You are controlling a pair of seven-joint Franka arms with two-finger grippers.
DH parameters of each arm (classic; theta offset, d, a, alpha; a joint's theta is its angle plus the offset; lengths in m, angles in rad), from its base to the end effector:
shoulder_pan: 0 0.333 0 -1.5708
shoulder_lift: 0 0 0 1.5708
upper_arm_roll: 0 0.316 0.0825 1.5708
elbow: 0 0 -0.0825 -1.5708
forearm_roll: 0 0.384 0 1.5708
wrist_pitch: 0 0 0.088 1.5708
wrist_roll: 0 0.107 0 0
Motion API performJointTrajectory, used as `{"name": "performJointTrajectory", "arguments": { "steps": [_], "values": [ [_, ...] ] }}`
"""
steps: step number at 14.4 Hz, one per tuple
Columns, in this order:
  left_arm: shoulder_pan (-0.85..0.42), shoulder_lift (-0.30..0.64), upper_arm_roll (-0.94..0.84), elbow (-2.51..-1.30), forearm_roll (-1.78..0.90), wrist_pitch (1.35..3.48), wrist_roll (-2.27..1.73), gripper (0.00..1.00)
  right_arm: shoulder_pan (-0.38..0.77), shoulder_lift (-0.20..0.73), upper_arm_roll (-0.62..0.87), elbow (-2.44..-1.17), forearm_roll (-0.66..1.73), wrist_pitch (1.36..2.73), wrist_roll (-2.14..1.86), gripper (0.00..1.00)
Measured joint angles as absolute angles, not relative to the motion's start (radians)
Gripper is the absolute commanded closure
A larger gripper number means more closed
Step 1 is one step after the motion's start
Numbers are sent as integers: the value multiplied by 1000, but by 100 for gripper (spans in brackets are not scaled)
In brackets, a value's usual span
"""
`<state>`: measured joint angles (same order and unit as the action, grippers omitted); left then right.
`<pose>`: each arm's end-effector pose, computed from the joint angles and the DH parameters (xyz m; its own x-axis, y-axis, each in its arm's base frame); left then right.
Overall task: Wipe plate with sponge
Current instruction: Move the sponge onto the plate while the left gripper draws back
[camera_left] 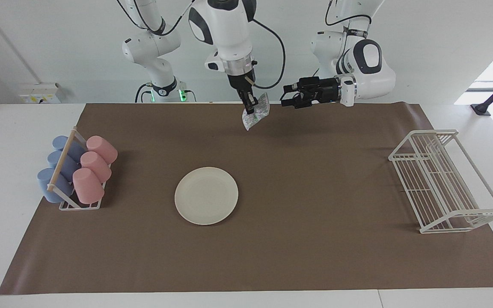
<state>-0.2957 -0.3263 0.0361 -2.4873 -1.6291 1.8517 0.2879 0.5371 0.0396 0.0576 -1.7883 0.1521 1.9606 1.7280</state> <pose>0.4045 -0.1878 0.4546 0.9554 0.0326 -0.2935 0.2953 -0.0911 0.9511 0.4825 0.3377 0.5340 0.3818 -0.9091 -0.1670 -0.9237 -0.3690 -0.1031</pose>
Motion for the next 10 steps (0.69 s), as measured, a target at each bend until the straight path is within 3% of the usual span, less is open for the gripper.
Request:
{"name": "performJointTrajectory", "arguments": {
  "steps": [6,10],
  "values": [
    [-281,-326,40,-2487,-1550,1859,277,0,424,121,54,-2022,152,2376,1523,100],
    [-248,-326,42,-2476,-1398,1868,277,0,364,158,54,-2132,152,2523,1402,100]
  ]
}}
